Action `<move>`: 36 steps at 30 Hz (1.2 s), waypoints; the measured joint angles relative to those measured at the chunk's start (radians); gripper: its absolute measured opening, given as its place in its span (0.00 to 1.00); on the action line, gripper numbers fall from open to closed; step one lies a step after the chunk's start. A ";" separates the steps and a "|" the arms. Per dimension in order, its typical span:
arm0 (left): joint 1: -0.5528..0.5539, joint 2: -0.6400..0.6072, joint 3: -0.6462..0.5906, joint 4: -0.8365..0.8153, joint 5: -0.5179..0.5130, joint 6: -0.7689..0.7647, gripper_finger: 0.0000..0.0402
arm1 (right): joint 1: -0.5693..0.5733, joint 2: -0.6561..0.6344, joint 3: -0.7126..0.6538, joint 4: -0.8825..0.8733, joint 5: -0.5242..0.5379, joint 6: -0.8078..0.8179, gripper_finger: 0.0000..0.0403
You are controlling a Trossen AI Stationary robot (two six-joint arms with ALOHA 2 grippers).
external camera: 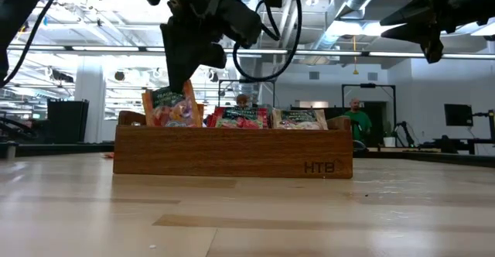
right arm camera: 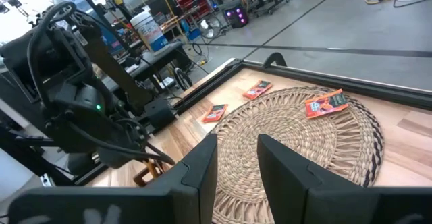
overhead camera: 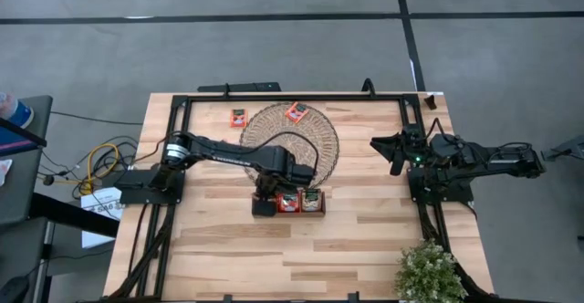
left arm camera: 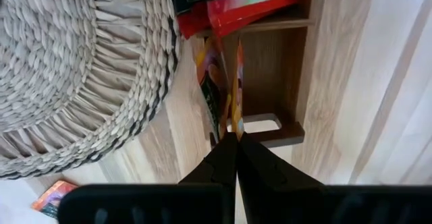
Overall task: Pick & Place Tea
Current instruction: Put the orange tea bag into the left section of the wooden organizer
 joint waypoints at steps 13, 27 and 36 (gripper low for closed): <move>0.001 -0.001 0.000 0.032 -0.040 0.025 0.00 | 0.000 0.000 0.000 0.000 0.000 0.000 0.24; 0.001 -0.001 0.000 0.062 -0.090 0.050 0.00 | 0.000 0.000 0.000 0.000 0.001 0.000 0.24; 0.001 -0.001 0.000 0.057 -0.090 0.050 0.13 | 0.000 0.000 0.000 0.000 0.002 0.000 0.24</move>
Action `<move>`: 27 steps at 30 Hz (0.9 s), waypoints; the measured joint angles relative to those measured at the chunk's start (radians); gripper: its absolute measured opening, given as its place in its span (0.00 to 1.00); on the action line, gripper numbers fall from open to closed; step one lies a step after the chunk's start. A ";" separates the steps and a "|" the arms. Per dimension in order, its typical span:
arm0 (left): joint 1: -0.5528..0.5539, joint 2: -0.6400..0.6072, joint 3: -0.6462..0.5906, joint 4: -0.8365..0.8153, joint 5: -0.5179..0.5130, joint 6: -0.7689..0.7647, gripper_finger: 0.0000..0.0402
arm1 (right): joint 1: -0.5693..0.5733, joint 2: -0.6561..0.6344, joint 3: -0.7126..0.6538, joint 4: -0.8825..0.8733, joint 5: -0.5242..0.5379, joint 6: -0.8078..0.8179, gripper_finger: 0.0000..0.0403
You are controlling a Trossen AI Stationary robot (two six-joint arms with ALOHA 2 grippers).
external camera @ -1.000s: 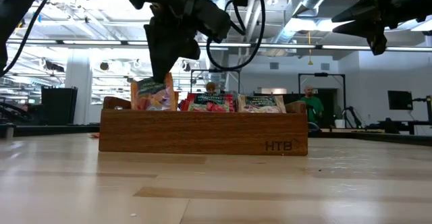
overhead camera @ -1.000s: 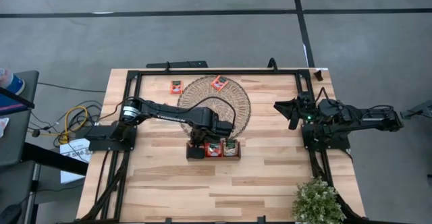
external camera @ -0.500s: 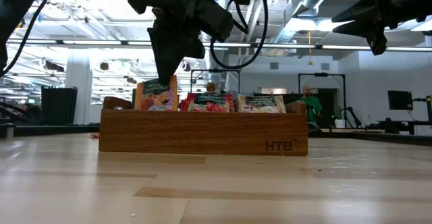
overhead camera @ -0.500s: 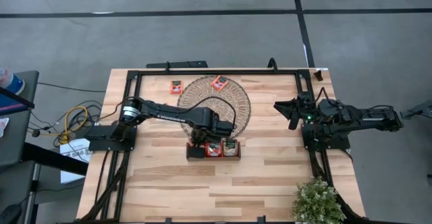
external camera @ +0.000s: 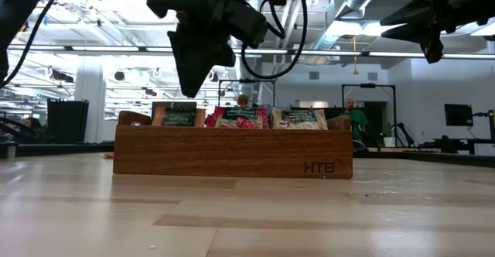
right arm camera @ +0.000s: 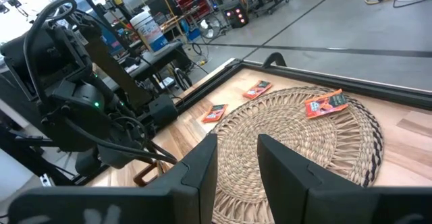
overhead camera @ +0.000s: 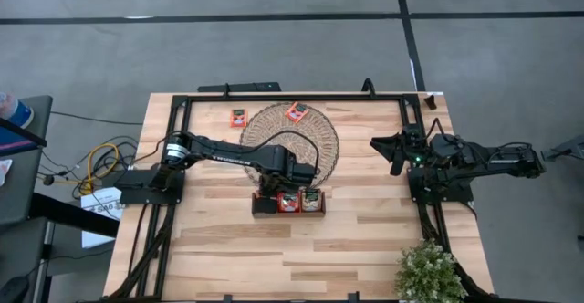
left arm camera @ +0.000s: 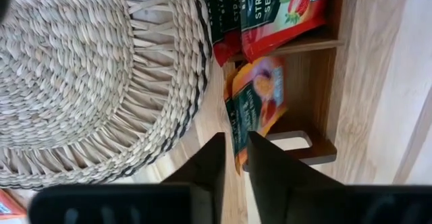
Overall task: Pick & Place Tea
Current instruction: Put the orange tea bag into the left section of the wooden organizer
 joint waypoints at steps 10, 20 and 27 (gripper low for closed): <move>0.000 -0.002 0.045 -0.115 -0.032 -0.030 0.29 | 0.000 0.000 0.000 0.000 0.000 0.000 0.24; 0.043 -0.141 0.119 -0.127 -0.080 -0.129 0.29 | 0.000 0.000 0.000 0.000 0.000 0.000 0.24; 0.130 -0.321 0.077 -0.125 -0.082 -0.172 0.29 | 0.000 0.000 0.000 0.000 0.000 0.000 0.24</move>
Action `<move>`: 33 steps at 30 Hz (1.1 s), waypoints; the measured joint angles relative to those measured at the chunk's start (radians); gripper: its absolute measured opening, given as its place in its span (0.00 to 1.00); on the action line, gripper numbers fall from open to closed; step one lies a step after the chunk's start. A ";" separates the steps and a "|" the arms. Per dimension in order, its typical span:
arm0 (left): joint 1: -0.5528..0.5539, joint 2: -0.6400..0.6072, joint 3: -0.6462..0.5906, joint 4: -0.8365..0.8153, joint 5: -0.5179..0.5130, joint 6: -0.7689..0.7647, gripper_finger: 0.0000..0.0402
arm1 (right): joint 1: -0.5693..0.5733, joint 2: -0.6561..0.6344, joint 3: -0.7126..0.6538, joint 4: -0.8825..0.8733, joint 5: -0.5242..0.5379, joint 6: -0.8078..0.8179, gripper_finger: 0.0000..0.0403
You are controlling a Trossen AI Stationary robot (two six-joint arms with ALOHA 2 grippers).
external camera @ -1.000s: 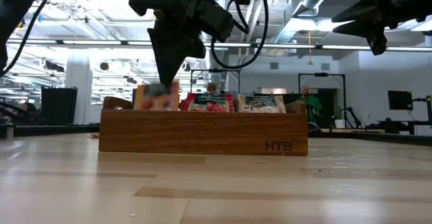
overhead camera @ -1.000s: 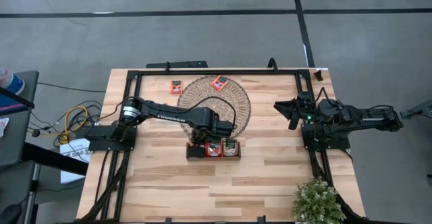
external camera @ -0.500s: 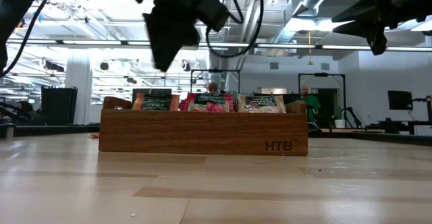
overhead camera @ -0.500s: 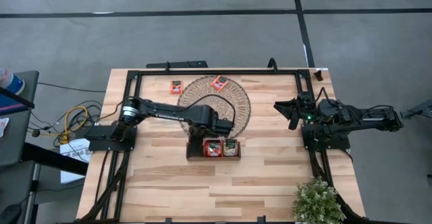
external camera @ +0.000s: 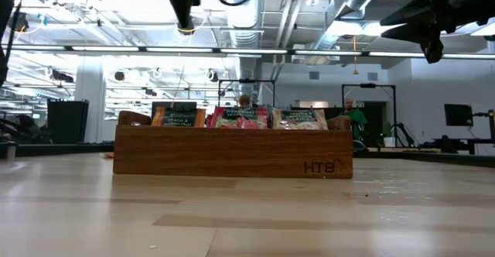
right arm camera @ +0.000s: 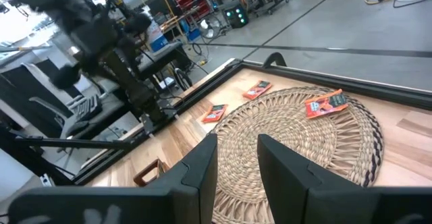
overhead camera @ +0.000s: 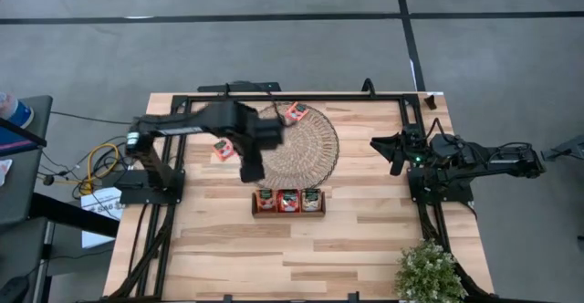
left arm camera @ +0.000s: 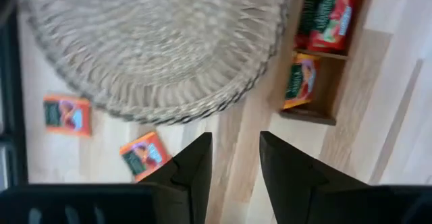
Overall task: Pick & Place Tea
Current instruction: Put the orange tea bag into the left section of the wooden organizer
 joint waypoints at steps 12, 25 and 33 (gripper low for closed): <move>0.207 -0.255 -0.226 0.104 -0.164 0.044 0.29 | 0.000 0.000 0.000 0.000 0.001 0.000 0.24; 0.307 -0.248 -0.241 0.166 -0.213 -0.052 0.29 | 0.000 0.000 0.000 0.000 0.000 0.000 0.24; 0.445 -0.230 -0.241 0.198 -0.158 -0.126 0.29 | 0.000 0.000 0.000 0.001 0.001 0.000 0.24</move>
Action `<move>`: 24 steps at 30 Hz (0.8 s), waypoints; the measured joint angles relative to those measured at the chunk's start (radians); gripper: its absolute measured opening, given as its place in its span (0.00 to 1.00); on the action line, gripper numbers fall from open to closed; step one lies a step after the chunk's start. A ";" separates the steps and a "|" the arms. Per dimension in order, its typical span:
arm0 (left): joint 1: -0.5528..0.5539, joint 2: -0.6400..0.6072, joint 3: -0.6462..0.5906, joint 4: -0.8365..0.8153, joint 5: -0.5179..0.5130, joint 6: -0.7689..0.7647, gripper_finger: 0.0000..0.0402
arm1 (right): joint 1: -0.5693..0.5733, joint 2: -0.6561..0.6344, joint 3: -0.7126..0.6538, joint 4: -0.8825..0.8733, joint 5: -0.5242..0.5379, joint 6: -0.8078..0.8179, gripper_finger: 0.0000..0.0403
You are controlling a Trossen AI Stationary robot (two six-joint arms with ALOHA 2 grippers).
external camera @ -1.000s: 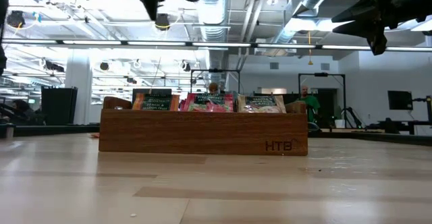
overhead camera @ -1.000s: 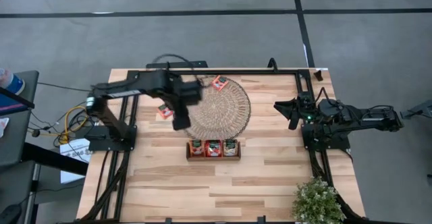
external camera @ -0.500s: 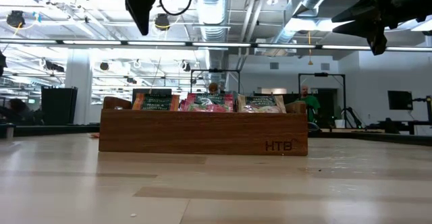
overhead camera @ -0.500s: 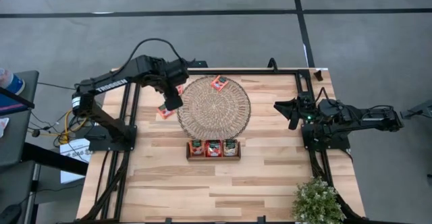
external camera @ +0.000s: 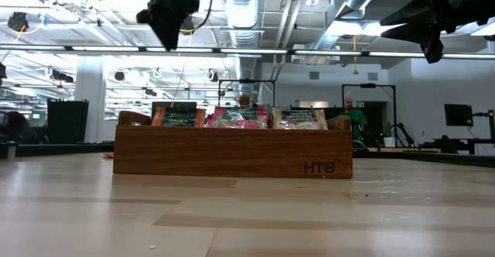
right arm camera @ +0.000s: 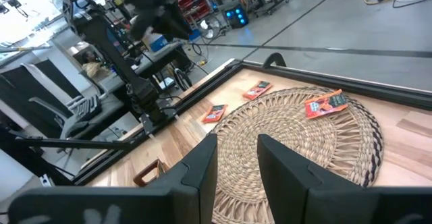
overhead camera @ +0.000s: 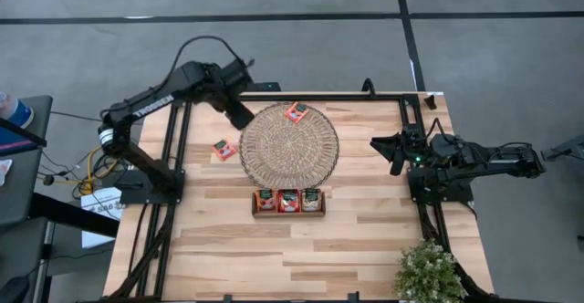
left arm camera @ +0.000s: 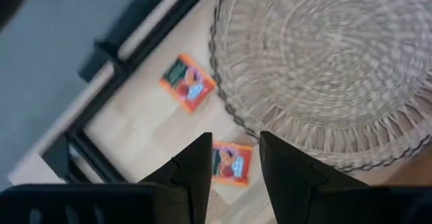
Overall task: Pick & Place Tea
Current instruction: Put the orange tea bag into the left section of the wooden organizer
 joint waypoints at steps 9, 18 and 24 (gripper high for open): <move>0.265 0.015 -0.260 0.060 0.216 0.080 0.29 | 0.000 0.000 0.000 0.000 0.000 0.000 0.24; 0.348 0.016 -0.587 0.228 0.297 0.192 0.29 | 0.000 0.000 0.000 0.000 0.001 0.000 0.24; 0.348 0.016 -0.666 0.320 0.298 0.217 0.29 | 0.000 0.000 0.000 0.000 0.001 0.000 0.24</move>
